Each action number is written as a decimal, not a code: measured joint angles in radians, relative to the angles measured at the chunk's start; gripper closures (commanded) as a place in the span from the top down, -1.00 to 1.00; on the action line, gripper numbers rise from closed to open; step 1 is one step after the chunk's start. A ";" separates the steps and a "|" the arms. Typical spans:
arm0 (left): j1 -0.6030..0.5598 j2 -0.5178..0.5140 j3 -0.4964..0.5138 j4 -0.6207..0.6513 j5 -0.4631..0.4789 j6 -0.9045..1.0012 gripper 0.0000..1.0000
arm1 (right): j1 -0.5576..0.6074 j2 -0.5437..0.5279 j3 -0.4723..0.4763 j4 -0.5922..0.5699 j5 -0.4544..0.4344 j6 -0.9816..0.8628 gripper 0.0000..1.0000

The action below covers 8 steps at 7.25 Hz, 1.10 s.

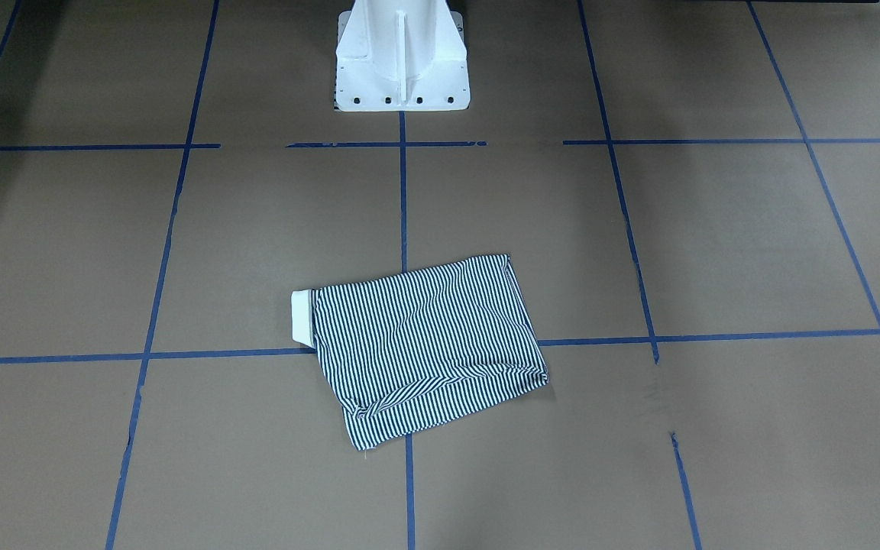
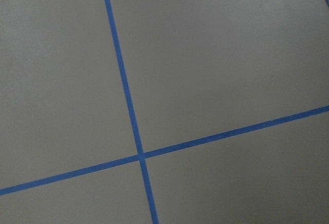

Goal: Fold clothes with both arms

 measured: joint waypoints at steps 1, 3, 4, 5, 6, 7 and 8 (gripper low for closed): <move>0.016 0.005 -0.037 0.015 0.001 -0.063 1.00 | -0.001 -0.009 0.000 0.014 0.009 0.003 1.00; 0.061 0.008 -0.058 0.020 0.025 -0.209 1.00 | -0.005 -0.020 -0.005 0.096 0.012 0.005 1.00; 0.070 0.009 -0.063 0.020 0.044 -0.244 1.00 | -0.011 -0.030 -0.007 0.145 0.011 0.004 1.00; 0.073 0.009 -0.070 0.021 0.048 -0.258 1.00 | -0.015 -0.039 -0.009 0.177 0.007 0.003 1.00; 0.075 0.010 -0.078 0.022 0.042 -0.263 1.00 | -0.020 -0.044 -0.008 0.191 0.000 0.003 1.00; 0.075 0.009 -0.082 0.022 0.037 -0.265 1.00 | -0.025 -0.046 -0.001 0.196 -0.018 0.003 1.00; 0.076 0.007 -0.083 0.023 0.036 -0.265 1.00 | -0.029 -0.046 0.011 0.198 -0.036 0.004 1.00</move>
